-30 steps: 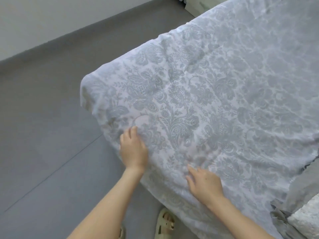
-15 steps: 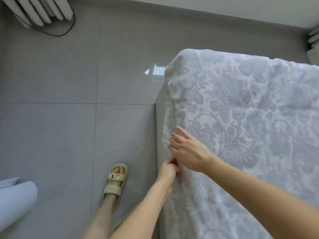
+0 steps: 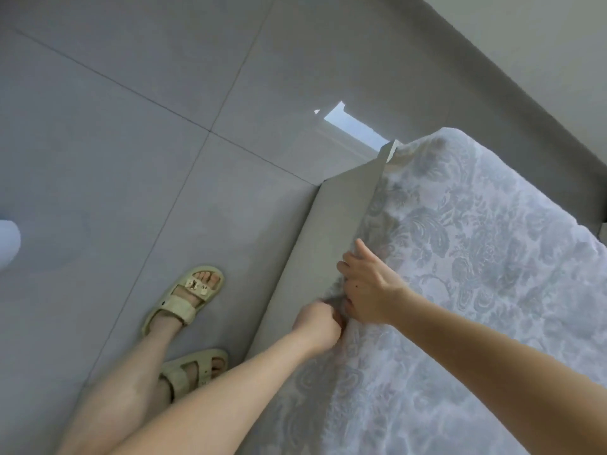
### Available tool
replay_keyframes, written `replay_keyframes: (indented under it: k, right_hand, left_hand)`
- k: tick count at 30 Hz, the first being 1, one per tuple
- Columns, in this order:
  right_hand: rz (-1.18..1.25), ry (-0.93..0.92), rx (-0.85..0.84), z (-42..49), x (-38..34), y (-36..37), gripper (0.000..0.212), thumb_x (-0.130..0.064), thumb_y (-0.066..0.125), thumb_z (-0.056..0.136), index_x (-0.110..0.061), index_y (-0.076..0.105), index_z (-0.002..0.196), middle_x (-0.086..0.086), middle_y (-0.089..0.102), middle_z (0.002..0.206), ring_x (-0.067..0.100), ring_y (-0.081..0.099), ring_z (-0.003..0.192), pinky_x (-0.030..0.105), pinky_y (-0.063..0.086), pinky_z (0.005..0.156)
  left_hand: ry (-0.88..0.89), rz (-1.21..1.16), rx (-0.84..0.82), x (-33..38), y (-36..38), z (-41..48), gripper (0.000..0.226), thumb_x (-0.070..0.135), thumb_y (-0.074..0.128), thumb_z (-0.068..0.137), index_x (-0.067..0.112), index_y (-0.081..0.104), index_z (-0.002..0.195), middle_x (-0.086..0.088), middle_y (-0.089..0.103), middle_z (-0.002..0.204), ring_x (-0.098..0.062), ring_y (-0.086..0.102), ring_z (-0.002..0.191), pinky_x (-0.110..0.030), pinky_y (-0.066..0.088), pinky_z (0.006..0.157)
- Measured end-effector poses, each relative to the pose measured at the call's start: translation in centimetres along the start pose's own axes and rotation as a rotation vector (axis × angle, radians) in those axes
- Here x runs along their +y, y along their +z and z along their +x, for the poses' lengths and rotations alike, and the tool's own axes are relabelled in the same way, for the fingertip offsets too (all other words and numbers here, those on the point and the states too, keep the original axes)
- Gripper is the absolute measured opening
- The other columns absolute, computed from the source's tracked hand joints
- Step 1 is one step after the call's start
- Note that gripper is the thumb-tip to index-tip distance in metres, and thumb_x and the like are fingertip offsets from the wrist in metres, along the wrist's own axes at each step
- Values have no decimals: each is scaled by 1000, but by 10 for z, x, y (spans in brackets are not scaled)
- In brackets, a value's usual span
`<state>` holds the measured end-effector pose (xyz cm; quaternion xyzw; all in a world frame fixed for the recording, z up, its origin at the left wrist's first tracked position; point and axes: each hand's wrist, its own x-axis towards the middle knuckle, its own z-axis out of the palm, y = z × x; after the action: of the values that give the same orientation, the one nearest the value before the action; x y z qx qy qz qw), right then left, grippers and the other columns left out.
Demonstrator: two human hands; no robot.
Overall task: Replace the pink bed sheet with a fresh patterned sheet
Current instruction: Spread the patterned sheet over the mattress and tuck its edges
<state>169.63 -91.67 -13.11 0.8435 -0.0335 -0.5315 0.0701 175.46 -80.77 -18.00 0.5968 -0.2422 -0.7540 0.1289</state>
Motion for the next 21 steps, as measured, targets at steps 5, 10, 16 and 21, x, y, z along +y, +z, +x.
replay_keyframes:
  k: [5, 10, 16, 21]
  right_hand:
    - [151, -29, -234, 17, 5, -6, 32, -29, 30, 92, -22, 60, 81, -3, 64, 93, 18, 59, 94, 30, 35, 76]
    - [294, 57, -423, 17, 32, -18, 33, -21, 33, 93, -15, 62, 107, 2, 61, 111, 24, 56, 101, 29, 36, 73]
    - [-9, 231, -372, 21, 79, -15, 36, -40, 31, 95, -22, 58, 81, -4, 60, 103, 22, 45, 118, 44, 12, 111]
    - [94, 331, -430, 61, 94, -4, 54, -28, 25, 90, -22, 38, 142, 6, 32, 151, 30, 21, 141, 48, 6, 115]
  left_hand:
    - [-44, -434, 17, 9, -5, 1, 13, 23, 45, 86, 22, 56, 93, -10, 65, 101, -25, 61, 98, -31, 49, 83]
    - [-130, -640, -250, 10, 34, -9, 52, 60, 30, 94, 28, 62, 119, 8, 61, 119, -11, 57, 111, -25, 44, 98]
    - [-280, -532, -339, 11, 27, 20, 65, 65, 12, 94, 29, 48, 135, 2, 50, 137, -17, 48, 123, -28, 37, 98]
    - [-334, -342, -197, 9, 8, 36, 51, 42, 22, 100, 9, 57, 117, -9, 62, 112, -21, 60, 91, -29, 47, 85]
